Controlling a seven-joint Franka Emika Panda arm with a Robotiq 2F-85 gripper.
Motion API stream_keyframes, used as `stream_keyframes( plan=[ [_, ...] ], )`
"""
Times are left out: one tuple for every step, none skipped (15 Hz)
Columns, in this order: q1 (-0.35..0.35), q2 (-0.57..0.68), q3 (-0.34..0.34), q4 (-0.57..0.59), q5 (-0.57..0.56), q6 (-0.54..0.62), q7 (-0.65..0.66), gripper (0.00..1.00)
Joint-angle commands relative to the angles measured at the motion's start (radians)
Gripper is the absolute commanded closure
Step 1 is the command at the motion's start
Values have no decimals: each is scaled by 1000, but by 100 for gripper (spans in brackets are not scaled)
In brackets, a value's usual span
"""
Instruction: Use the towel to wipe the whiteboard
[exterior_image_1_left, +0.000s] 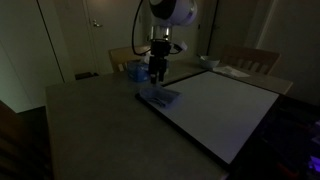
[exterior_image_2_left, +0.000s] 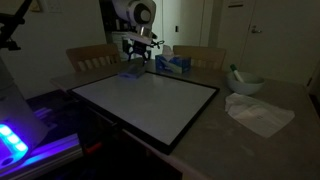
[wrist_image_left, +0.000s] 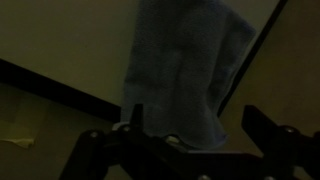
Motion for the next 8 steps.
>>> stream_keyframes(
  plan=[
    [-6, -98, -1, -85, 18, 1, 7, 0],
    [-3, -113, -5, -95, 16, 2, 11, 0],
    [-1, -128, -7, -105, 15, -1, 16, 0],
    [1, -141, -10, -113, 13, -2, 22, 0],
    [2, -151, -12, -120, 14, -2, 26, 0],
    [3, -160, -14, -127, 13, -1, 30, 0],
    [1, -166, -14, -133, 16, 4, 28, 0],
    [-3, -173, -12, -140, 21, 9, 16, 0]
  ],
)
